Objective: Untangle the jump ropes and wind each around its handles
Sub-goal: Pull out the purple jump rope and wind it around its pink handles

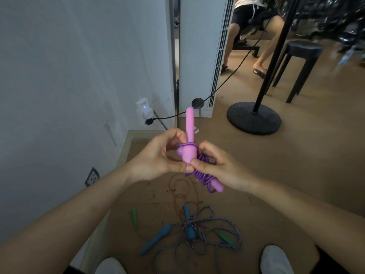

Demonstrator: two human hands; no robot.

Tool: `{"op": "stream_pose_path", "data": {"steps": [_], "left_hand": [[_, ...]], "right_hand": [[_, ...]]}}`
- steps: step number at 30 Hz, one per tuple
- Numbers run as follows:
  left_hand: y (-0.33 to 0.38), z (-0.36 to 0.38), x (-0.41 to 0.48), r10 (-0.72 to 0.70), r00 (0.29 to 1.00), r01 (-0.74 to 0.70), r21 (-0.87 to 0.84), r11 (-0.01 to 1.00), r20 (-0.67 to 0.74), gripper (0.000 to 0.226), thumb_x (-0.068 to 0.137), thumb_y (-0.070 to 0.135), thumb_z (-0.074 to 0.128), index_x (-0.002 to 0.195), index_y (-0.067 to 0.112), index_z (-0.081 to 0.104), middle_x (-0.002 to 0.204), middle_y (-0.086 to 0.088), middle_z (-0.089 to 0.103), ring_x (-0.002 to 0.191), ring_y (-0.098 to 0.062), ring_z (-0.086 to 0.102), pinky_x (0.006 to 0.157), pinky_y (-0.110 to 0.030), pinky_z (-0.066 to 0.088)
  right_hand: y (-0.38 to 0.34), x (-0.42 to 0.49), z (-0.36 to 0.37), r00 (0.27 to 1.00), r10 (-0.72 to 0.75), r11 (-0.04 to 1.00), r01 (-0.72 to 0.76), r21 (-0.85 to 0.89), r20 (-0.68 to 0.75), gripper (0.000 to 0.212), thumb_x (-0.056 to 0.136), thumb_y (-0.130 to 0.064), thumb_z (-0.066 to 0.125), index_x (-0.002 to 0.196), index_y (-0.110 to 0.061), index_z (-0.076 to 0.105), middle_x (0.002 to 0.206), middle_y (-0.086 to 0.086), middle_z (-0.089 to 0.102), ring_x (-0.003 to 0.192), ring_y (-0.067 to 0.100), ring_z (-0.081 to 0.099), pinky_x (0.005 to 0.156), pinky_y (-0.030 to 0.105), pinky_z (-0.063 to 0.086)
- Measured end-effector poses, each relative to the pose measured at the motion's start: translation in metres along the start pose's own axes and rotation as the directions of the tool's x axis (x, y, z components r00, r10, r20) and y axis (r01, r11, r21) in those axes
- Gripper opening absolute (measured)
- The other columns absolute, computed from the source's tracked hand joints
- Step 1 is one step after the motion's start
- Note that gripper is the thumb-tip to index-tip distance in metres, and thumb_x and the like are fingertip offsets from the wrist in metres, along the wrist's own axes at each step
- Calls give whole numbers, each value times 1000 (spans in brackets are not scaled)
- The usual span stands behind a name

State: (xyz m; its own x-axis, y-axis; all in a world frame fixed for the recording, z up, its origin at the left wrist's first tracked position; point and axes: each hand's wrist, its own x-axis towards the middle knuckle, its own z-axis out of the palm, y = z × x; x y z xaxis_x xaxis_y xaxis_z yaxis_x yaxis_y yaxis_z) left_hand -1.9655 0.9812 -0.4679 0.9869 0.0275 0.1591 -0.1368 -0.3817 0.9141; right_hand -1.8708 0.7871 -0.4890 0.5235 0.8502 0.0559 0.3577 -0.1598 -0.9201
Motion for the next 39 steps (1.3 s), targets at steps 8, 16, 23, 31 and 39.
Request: {"op": "stream_pose_path", "data": {"steps": [8, 16, 23, 31, 39], "left_hand": [[-3, 4, -1, -22, 991, 20, 15, 1000, 134, 46, 73, 0, 84, 108, 2, 55, 105, -21, 64, 101, -34, 61, 88, -45, 51], [-2, 5, -3, -38, 982, 36, 12, 999, 182, 45, 74, -8, 79, 109, 1, 52, 112, -17, 62, 107, -31, 61, 77, -30, 56], [-2, 9, -2, -25, 987, 29, -22, 999, 157, 32, 81, -6, 74, 104, 4, 54, 95, -8, 65, 92, -14, 61, 75, -26, 52], [4, 17, -4, 51, 997, -48, -34, 998, 65, 49, 79, 3, 81, 119, 17, 57, 116, -3, 69, 110, -21, 65, 92, -42, 55], [6, 17, -4, 69, 993, -69, -1, 998, 97, 43, 81, -5, 76, 116, 15, 60, 115, -2, 68, 114, -21, 64, 99, -38, 52]], "right_hand": [[-7, 12, -12, 962, 262, 926, -228, 301, -77, 40, 88, -47, 63, 110, -14, 68, 106, 9, 72, 93, 23, 67, 77, 31, 50], [-1, 17, -9, 968, 212, 913, -148, 381, -133, 9, 90, -21, 69, 95, -14, 67, 98, 11, 68, 87, 18, 66, 78, 31, 51], [1, 18, -11, 939, 230, 925, -130, 356, -255, 27, 90, -24, 70, 98, 1, 67, 87, 10, 70, 70, 11, 64, 61, 19, 47], [-4, 19, -7, 918, 170, 952, -58, 302, -359, 27, 90, -30, 70, 95, -4, 65, 82, 15, 64, 68, 17, 58, 61, 27, 48], [-8, 15, -9, 922, 196, 945, -88, 314, -333, 30, 88, -28, 71, 99, -1, 64, 76, 11, 63, 62, 12, 58, 55, 24, 45]]}}
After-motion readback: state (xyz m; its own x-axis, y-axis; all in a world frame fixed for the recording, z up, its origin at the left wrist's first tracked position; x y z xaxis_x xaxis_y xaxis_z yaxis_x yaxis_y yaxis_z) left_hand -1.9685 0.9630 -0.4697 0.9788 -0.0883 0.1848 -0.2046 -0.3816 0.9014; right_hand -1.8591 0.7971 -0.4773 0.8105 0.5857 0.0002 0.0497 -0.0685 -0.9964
